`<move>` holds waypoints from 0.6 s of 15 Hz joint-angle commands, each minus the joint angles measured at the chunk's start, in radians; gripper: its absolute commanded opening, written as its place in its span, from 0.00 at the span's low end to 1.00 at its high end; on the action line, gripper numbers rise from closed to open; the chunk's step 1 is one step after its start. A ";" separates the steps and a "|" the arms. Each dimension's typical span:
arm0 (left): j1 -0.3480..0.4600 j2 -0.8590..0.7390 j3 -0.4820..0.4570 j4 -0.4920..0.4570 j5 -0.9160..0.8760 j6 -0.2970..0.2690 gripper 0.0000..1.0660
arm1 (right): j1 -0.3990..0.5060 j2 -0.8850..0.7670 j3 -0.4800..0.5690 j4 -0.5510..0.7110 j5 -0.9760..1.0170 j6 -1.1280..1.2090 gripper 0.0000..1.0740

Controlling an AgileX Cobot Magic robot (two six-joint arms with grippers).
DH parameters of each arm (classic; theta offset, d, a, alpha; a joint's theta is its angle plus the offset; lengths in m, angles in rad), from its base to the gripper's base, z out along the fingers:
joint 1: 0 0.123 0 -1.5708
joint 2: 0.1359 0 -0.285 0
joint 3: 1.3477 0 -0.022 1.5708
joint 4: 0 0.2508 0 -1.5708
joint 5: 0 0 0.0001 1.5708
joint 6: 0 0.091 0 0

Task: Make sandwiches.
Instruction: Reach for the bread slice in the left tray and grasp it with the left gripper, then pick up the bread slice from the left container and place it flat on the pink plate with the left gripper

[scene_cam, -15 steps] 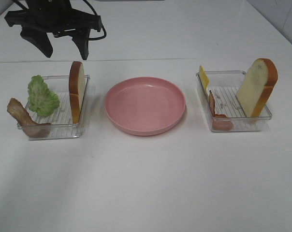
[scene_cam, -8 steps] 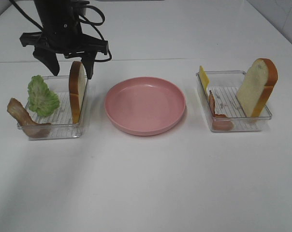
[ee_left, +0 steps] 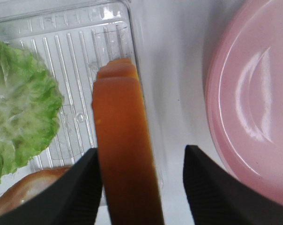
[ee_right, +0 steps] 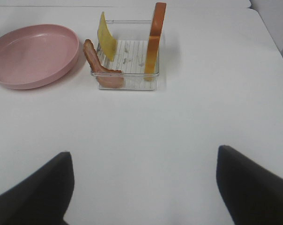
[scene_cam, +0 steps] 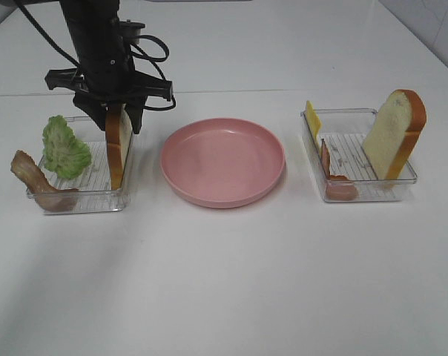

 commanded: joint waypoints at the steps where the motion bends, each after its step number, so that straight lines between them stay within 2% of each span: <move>1: -0.001 0.005 -0.002 0.007 0.001 -0.008 0.31 | -0.002 -0.011 0.003 -0.001 -0.012 0.006 0.73; 4: -0.001 0.005 -0.002 0.007 -0.003 -0.008 0.03 | -0.002 -0.011 0.003 -0.001 -0.012 0.006 0.73; 7: -0.001 0.004 -0.019 0.001 0.041 -0.008 0.00 | -0.002 -0.011 0.003 -0.001 -0.012 0.006 0.73; 9: -0.001 0.004 -0.082 0.000 0.130 0.008 0.00 | -0.002 -0.011 0.003 -0.001 -0.012 0.006 0.73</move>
